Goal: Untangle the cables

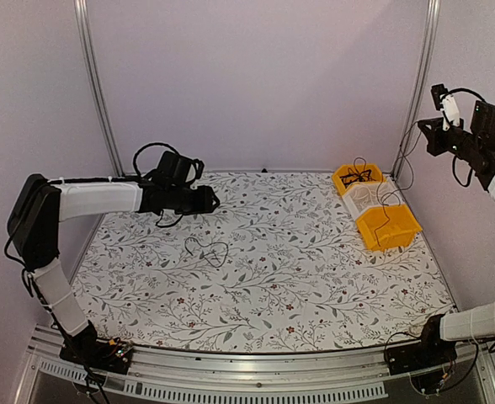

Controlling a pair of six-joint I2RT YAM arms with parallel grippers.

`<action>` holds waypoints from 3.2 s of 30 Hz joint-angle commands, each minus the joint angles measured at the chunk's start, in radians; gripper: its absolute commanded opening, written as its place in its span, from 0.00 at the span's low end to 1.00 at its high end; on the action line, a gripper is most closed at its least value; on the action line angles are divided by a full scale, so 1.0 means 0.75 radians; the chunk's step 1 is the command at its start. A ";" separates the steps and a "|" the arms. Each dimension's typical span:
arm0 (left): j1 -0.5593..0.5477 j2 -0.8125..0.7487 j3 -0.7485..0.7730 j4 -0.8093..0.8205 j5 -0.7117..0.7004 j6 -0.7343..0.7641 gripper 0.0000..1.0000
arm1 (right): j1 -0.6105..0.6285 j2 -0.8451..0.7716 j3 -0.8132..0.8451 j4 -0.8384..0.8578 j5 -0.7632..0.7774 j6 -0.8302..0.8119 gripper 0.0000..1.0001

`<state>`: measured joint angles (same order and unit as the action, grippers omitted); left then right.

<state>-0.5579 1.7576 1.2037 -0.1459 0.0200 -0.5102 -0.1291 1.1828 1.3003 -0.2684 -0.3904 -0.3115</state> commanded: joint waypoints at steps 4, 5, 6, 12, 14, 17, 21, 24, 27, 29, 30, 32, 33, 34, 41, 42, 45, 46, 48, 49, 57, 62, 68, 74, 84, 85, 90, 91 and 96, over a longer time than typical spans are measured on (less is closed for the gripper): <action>0.014 0.046 0.039 -0.010 0.026 -0.008 0.51 | -0.112 0.003 -0.042 0.028 -0.004 0.029 0.00; 0.013 0.049 0.041 -0.010 0.028 -0.009 0.50 | -0.114 0.000 -0.041 0.028 -0.013 0.029 0.00; 0.015 0.053 0.043 -0.012 0.027 -0.009 0.51 | -0.113 -0.006 -0.037 0.030 -0.037 0.028 0.00; 0.015 0.071 0.048 -0.002 0.037 -0.018 0.51 | -0.112 -0.039 0.037 0.017 -0.154 0.051 0.00; 0.014 0.077 0.048 0.006 0.044 -0.021 0.51 | -0.111 -0.028 0.072 -0.011 -0.154 0.064 0.00; 0.016 0.084 0.051 0.009 0.050 -0.024 0.51 | -0.112 -0.028 0.078 -0.023 -0.153 0.069 0.00; 0.015 0.090 0.056 0.012 0.054 -0.027 0.51 | -0.112 -0.045 0.070 -0.031 -0.152 0.071 0.00; 0.014 0.093 0.054 0.014 0.056 -0.027 0.51 | -0.112 -0.053 0.069 -0.031 -0.152 0.088 0.00; 0.015 0.097 0.054 0.013 0.060 -0.026 0.51 | -0.113 -0.053 0.055 -0.038 -0.150 0.093 0.00; 0.016 0.099 0.055 0.013 0.063 -0.029 0.51 | -0.113 -0.053 0.036 -0.036 -0.144 0.098 0.00; 0.015 0.099 0.055 0.015 0.064 -0.031 0.51 | -0.114 -0.053 0.027 -0.036 -0.139 0.098 0.00; 0.016 0.102 0.057 0.017 0.065 -0.033 0.51 | -0.112 -0.054 0.006 -0.030 -0.133 0.098 0.00; 0.015 0.103 0.058 0.017 0.065 -0.032 0.51 | -0.113 -0.054 -0.004 -0.026 -0.129 0.098 0.00; 0.015 0.101 0.058 0.016 0.065 -0.033 0.51 | -0.114 -0.053 -0.015 -0.023 -0.124 0.098 0.00; 0.015 0.093 0.050 0.005 0.059 -0.032 0.51 | -0.114 -0.041 -0.099 0.006 -0.086 0.111 0.00; 0.015 0.092 0.048 0.004 0.059 -0.033 0.51 | -0.114 -0.039 -0.110 0.011 -0.077 0.109 0.00; 0.015 0.092 0.048 0.002 0.061 -0.033 0.51 | -0.113 -0.037 -0.140 0.024 -0.039 0.103 0.00; 0.015 0.091 0.048 0.002 0.061 -0.034 0.51 | -0.112 -0.034 -0.151 0.028 -0.014 0.101 0.00; 0.015 0.092 0.048 0.000 0.061 -0.036 0.51 | -0.114 -0.029 -0.168 0.033 0.015 0.099 0.00; 0.016 0.092 0.048 -0.002 0.061 -0.034 0.51 | -0.113 -0.026 -0.180 0.032 0.025 0.095 0.00; 0.015 0.088 0.047 -0.015 0.053 -0.033 0.51 | -0.114 -0.041 -0.386 0.006 0.044 0.011 0.00; 0.015 0.062 0.006 -0.003 0.041 -0.043 0.51 | -0.114 -0.011 -0.479 -0.032 0.038 -0.059 0.00; 0.015 0.032 -0.046 0.015 0.032 -0.056 0.51 | -0.113 0.090 -0.484 -0.057 -0.036 -0.077 0.00; 0.015 0.000 -0.088 0.028 0.015 -0.059 0.51 | -0.095 0.177 -0.401 -0.039 -0.218 -0.030 0.00; 0.015 -0.019 -0.125 0.042 0.002 -0.079 0.51 | 0.010 0.333 -0.288 0.008 -0.285 -0.044 0.00; 0.014 -0.021 -0.128 0.043 0.000 -0.082 0.51 | 0.011 0.340 -0.291 0.011 -0.295 -0.050 0.00; 0.015 -0.036 -0.142 0.042 -0.004 -0.088 0.51 | 0.010 0.367 -0.334 0.039 -0.251 -0.071 0.00; 0.014 -0.039 -0.143 0.043 -0.006 -0.087 0.51 | 0.009 0.368 -0.351 0.042 -0.229 -0.094 0.00; 0.015 -0.039 -0.143 0.040 -0.010 -0.083 0.51 | -0.020 0.371 -0.415 0.059 -0.152 -0.148 0.00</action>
<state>-0.5560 1.7596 1.1076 -0.1322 0.0254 -0.5701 -0.1268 1.4506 1.0206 -0.2455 -0.5529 -0.3836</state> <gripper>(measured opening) 0.508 0.015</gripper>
